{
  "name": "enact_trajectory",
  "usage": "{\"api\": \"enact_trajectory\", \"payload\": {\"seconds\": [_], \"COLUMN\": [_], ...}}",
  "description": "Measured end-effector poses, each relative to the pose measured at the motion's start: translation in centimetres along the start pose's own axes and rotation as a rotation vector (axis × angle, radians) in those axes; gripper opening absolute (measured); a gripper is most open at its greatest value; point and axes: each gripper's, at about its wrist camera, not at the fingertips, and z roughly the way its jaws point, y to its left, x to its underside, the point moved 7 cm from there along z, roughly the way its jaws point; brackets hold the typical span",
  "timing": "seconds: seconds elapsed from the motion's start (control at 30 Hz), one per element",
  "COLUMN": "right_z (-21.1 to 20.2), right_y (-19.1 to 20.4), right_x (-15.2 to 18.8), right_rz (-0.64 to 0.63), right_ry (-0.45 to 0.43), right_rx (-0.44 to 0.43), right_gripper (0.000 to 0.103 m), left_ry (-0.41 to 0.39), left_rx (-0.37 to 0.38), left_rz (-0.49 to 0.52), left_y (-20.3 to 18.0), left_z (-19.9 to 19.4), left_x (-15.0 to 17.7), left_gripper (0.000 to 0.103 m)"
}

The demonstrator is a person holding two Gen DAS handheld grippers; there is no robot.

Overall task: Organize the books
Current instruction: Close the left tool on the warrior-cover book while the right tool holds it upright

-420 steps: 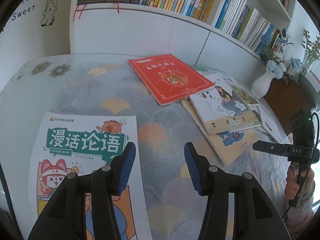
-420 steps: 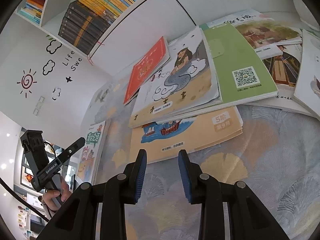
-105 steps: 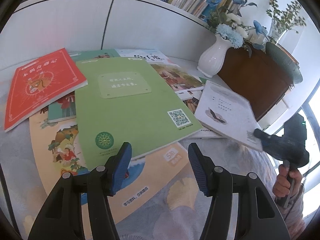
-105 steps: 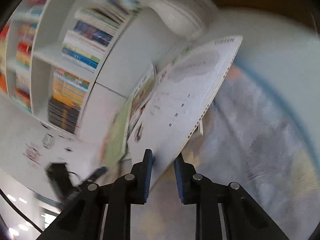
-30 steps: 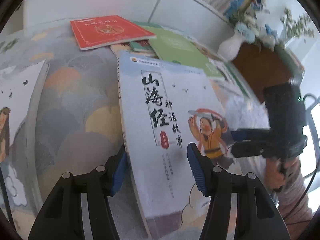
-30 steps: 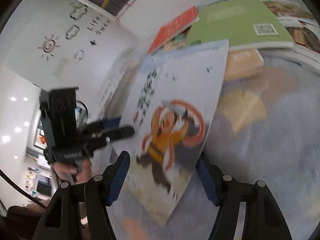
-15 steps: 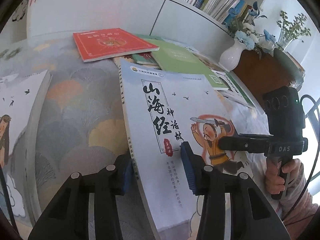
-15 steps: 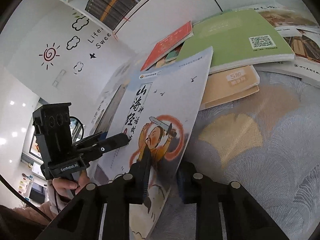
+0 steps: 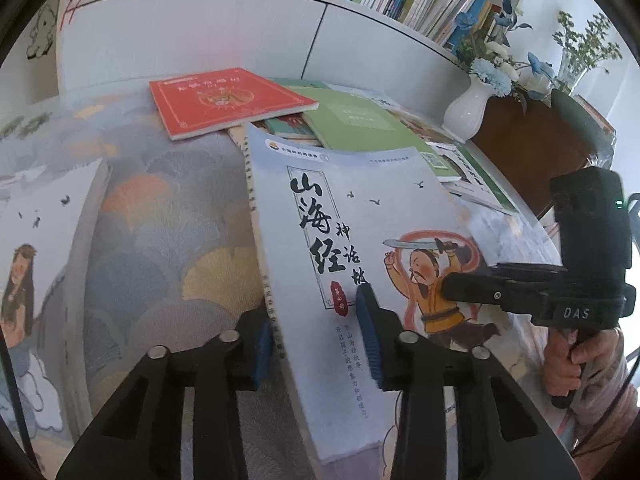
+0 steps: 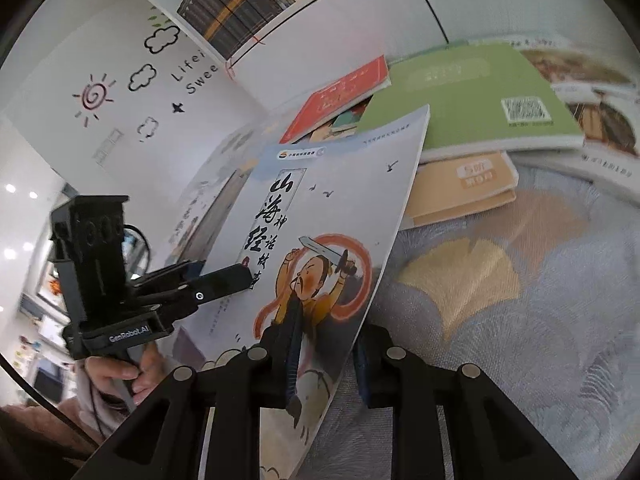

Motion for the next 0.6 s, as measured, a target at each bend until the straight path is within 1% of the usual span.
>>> {"api": "enact_trajectory", "payload": {"seconds": [0.1, 0.13, 0.23, 0.3, 0.47, 0.6], "right_z": [-0.7, -0.9, -1.4, -1.7, -3.3, -4.8], "right_y": [1.4, 1.6, 2.3, 2.9, 4.6, 5.8], "right_x": [-0.4, -0.5, -1.0, -1.1, -1.3, -1.5], "right_rz": [-0.076, -0.081, -0.082, -0.096, -0.140, -0.158], "right_ry": [-0.007, -0.011, -0.015, -0.001, -0.015, -0.040], "right_rx": [0.056, 0.067, 0.074, 0.084, 0.099, 0.093], "right_gripper": [0.016, 0.016, 0.015, 0.015, 0.015, 0.015], "left_ry": [0.015, 0.020, 0.018, 0.014, 0.003, -0.024], "left_rx": [0.023, 0.031, 0.055, 0.075, 0.156, 0.164], "left_rz": [-0.012, -0.022, -0.041, -0.049, -0.064, -0.031], "left_y": [0.0, 0.1, 0.2, 0.2, -0.1, -0.9], "left_z": [-0.2, -0.2, -0.4, -0.8, -2.4, -3.7], "left_x": [-0.1, 0.0, -0.1, -0.3, -0.9, -1.5], "left_gripper": [0.028, 0.028, 0.028, 0.028, 0.028, 0.028]}}
